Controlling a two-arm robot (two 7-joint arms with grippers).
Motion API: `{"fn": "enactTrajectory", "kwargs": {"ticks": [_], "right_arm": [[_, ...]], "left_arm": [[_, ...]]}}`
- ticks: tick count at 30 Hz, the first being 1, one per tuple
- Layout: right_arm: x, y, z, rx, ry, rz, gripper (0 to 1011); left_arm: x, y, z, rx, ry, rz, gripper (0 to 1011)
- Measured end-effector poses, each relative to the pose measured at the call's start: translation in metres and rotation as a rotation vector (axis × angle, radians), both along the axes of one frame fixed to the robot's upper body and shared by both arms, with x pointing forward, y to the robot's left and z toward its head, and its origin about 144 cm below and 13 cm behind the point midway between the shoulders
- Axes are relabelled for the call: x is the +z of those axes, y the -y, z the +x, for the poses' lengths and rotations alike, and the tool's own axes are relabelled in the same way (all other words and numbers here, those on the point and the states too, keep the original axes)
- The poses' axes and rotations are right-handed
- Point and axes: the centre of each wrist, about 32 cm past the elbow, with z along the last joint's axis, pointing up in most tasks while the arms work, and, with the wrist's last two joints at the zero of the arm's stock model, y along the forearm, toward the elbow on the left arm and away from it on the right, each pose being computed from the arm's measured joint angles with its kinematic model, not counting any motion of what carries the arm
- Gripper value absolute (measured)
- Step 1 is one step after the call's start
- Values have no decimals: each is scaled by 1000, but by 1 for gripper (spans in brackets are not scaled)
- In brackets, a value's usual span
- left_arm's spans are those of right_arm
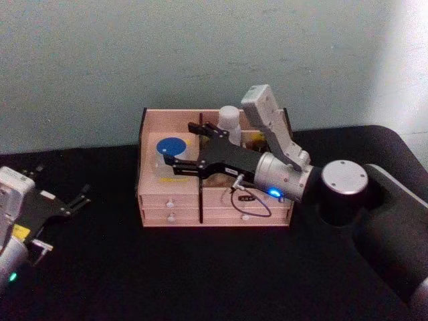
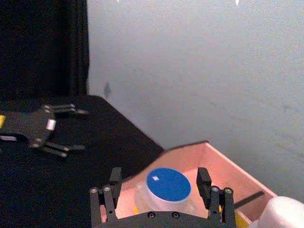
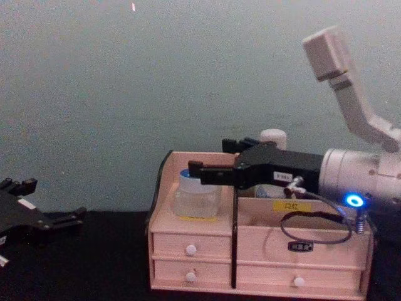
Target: Pick up the facial cleanser and watermelon frost from the table and place them into the tiered storage box.
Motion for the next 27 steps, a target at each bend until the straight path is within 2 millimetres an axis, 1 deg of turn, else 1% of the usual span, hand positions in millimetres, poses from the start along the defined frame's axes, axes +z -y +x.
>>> {"fn": "enactTrajectory", "kwargs": {"ticks": [5, 6, 9, 12, 13, 15, 16, 18, 21, 22, 23, 27], "right_arm": [[3, 7, -16, 22, 24, 21, 1002], [2, 9, -23, 33, 27, 24, 1002], [1, 15, -34, 50, 29, 20, 1002], [-1, 24, -49, 67, 27, 8, 1002], [-3, 29, -56, 68, 24, 0, 1002], [-3, 35, -62, 65, 25, -6, 1002], [-5, 41, -70, 53, 25, -14, 1002], [-6, 49, -77, 35, 24, -21, 1002], [-10, 68, -91, -41, 12, -38, 1002], [-10, 68, -91, -41, 12, -38, 1002], [-12, 76, -96, -85, 7, -41, 1002], [-16, 94, -104, -220, 9, -34, 1002]], "left_arm": [[0, 0, 0, 0, 0, 0, 1001], [0, 0, 0, 0, 0, 0, 1001], [0, 0, 0, 0, 0, 0, 1001], [0, 0, 0, 0, 0, 0, 1001], [0, 0, 0, 0, 0, 0, 1001], [0, 0, 0, 0, 0, 0, 1001], [0, 0, 0, 0, 0, 0, 1001], [0, 0, 0, 0, 0, 0, 1001], [0, 0, 0, 0, 0, 0, 1001], [0, 0, 0, 0, 0, 0, 1001], [0, 0, 0, 0, 0, 0, 1001], [0, 0, 0, 0, 0, 0, 1001]]}}
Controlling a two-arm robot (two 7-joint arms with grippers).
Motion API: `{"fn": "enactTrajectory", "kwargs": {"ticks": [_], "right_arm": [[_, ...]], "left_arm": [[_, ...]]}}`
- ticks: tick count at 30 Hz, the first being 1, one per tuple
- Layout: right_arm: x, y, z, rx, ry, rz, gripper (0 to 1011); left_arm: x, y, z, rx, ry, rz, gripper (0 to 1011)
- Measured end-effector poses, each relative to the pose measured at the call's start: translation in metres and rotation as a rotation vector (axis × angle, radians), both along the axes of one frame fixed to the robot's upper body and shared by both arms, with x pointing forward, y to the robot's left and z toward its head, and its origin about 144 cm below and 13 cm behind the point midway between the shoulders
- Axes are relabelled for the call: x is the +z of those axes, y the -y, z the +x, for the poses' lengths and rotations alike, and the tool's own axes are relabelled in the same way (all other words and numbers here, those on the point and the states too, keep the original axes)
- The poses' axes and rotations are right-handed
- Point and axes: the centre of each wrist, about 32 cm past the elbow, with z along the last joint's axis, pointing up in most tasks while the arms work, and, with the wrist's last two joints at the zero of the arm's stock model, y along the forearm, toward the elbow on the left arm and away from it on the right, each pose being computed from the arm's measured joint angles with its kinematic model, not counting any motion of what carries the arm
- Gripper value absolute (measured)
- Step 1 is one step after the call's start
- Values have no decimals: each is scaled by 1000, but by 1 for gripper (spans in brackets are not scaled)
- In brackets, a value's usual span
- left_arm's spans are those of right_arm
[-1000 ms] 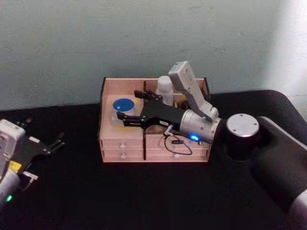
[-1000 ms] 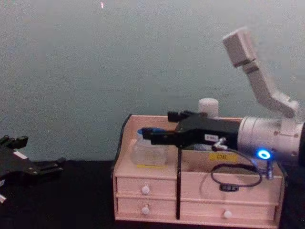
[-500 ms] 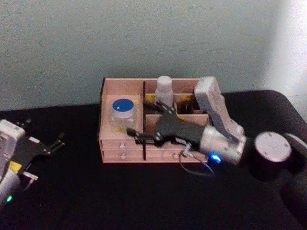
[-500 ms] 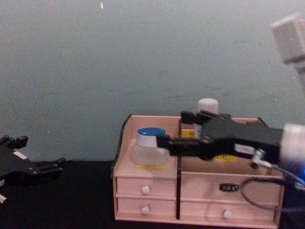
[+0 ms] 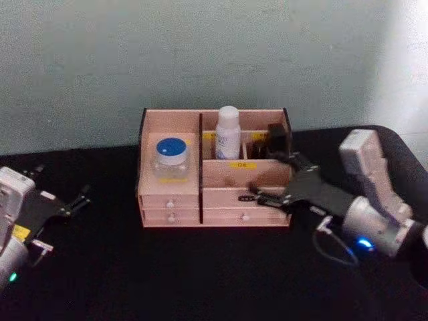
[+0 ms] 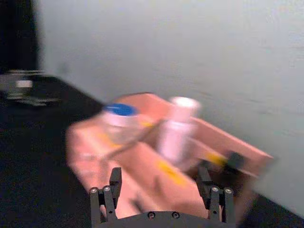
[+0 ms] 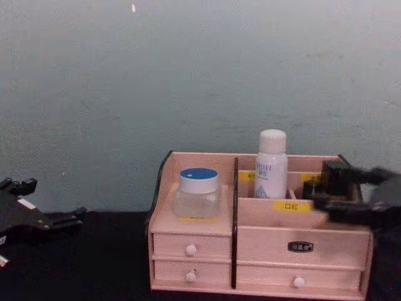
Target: Pick up the facial cleanser and watermelon frost from the table and place them into the tiered storage box.
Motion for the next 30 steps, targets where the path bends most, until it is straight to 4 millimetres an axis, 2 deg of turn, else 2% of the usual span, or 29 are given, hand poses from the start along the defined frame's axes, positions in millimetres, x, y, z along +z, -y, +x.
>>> {"fn": "enactTrajectory", "kwargs": {"ticks": [6, 12, 17, 21, 27, 30], "right_arm": [[2, 22, -1, -237, 51, 15, 1002], [2, 30, 8, -451, 87, -15, 1002], [-6, 23, 13, -597, 112, -73, 1002], [-25, 8, 18, -711, 118, -178, 1002], [-50, -9, 18, -724, 71, -262, 1002], [-56, -11, 18, -719, 60, -280, 1002]], "left_arm": [[0, 0, 0, 0, 0, 0, 1001], [0, 0, 0, 0, 0, 0, 1001], [0, 0, 0, 0, 0, 0, 1001], [0, 0, 0, 0, 0, 0, 1001], [0, 0, 0, 0, 0, 0, 1001], [0, 0, 0, 0, 0, 0, 1001]]}}
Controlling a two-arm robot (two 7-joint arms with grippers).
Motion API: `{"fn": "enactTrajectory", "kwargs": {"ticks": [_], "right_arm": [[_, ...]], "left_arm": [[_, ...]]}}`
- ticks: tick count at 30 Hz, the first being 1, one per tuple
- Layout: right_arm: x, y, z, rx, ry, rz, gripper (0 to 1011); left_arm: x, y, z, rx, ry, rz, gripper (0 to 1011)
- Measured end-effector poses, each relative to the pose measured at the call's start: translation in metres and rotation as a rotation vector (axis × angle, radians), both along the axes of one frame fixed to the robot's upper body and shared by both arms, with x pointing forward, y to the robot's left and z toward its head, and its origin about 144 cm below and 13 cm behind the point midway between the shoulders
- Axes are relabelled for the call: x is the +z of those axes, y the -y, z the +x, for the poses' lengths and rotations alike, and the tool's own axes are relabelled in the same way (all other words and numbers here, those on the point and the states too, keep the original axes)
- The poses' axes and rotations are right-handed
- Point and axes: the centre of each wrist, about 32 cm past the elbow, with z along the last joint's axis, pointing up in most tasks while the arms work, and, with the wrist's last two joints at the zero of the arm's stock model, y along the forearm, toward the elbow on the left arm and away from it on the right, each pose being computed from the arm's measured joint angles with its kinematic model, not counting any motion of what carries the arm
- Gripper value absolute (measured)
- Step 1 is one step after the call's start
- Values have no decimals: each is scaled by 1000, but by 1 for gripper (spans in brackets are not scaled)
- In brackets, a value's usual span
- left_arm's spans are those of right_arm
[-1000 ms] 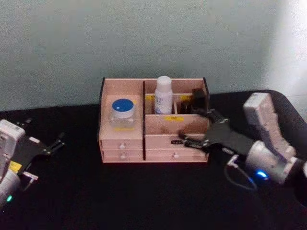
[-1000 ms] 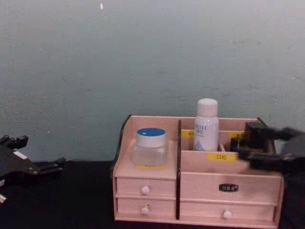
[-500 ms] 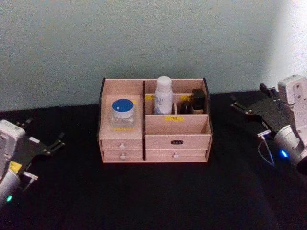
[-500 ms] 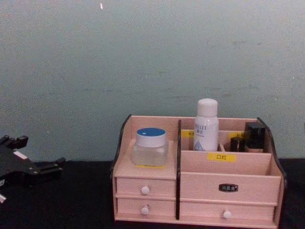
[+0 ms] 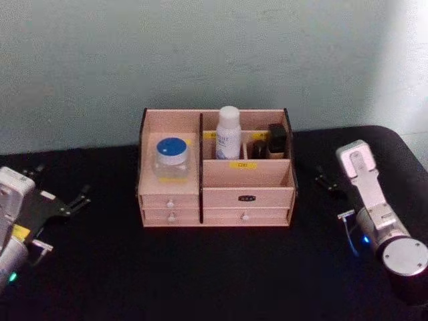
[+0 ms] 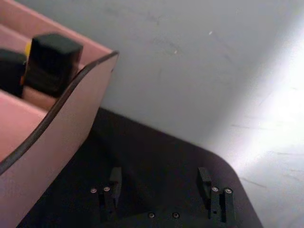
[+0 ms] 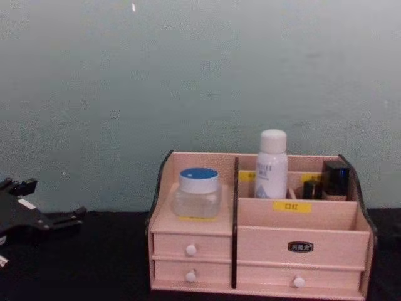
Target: Pick up the facial cleanser and watermelon frost from the table and place them into the tiered storage box.
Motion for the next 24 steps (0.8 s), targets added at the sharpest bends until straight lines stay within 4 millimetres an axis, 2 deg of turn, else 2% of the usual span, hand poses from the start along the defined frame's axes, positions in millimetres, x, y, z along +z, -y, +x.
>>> {"fn": "enactTrajectory", "kwargs": {"ticks": [4, 24], "right_arm": [[-5, 0, 1, 1, -22, -3, 1002], [-3, 0, 1, 5, -16, -4, 1002]], "left_arm": [[0, 0, 0, 0, 0, 0, 1001], [0, 0, 0, 0, 0, 0, 1001]]}}
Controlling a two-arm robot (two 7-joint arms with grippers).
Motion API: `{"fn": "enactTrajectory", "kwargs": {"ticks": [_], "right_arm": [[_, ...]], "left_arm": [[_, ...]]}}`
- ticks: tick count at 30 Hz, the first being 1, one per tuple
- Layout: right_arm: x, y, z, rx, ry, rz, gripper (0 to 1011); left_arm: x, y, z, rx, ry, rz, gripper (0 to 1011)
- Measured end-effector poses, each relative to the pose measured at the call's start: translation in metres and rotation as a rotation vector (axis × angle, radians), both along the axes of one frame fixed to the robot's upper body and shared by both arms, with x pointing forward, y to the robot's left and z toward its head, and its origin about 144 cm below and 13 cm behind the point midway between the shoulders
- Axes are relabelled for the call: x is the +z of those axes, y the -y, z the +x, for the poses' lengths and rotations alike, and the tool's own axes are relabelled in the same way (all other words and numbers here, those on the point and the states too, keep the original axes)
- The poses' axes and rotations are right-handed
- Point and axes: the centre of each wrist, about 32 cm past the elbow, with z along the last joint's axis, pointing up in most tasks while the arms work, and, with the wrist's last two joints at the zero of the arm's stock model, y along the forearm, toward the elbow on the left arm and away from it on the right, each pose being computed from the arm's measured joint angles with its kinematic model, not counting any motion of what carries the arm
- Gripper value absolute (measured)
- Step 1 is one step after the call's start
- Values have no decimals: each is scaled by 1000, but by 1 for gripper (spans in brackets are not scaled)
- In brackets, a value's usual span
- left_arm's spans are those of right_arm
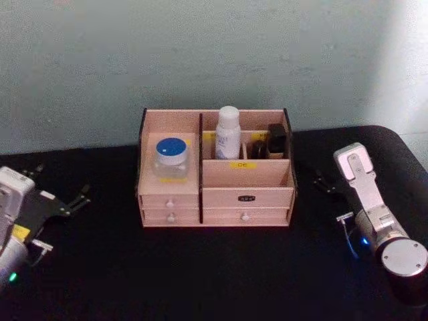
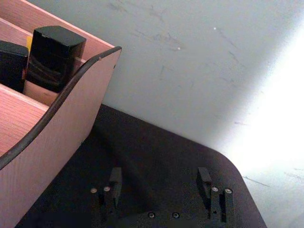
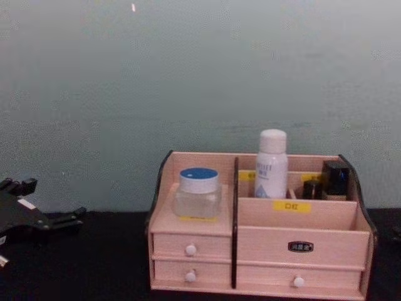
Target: Pick up the facial cleanser and watermelon frost from the table and place them into the tiered storage box.
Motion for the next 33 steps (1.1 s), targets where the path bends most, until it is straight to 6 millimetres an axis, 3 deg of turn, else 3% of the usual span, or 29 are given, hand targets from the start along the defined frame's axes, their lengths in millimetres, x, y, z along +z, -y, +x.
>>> {"fn": "enactTrajectory", "kwargs": {"ticks": [33], "right_arm": [[0, 0, 0, 1, 2, 1, 1002]], "left_arm": [[0, 0, 0, 0, 0, 0, 1001]]}}
